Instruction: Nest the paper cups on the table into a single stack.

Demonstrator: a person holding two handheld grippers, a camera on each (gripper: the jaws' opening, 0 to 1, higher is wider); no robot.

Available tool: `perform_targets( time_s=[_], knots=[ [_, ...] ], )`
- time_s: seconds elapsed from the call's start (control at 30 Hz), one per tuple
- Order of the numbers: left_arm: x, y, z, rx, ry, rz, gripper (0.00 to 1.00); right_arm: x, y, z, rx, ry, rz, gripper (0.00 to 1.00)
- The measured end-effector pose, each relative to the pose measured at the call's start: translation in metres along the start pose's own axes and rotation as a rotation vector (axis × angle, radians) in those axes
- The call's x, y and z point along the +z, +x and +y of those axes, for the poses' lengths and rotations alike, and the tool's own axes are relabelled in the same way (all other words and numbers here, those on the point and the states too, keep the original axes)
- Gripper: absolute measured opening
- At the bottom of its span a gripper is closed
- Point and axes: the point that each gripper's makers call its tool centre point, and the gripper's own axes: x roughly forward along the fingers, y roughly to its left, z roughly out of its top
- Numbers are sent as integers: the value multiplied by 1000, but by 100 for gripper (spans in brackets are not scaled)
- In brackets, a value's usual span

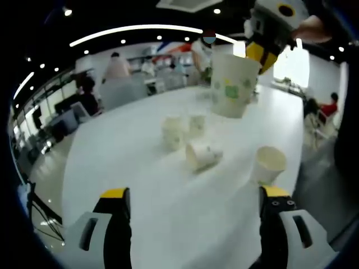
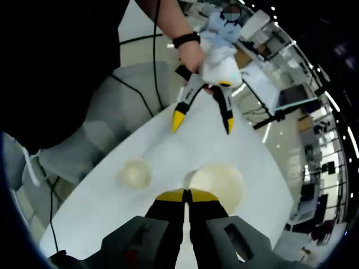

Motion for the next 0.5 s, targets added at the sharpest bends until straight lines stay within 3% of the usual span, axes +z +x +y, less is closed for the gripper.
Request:
perform_targets(
  time_s=[0.5],
  knots=[
    [-4, -2, -3, -2, -7, -2, 95, 4, -4, 31, 41, 35, 18, 0]
  ],
)
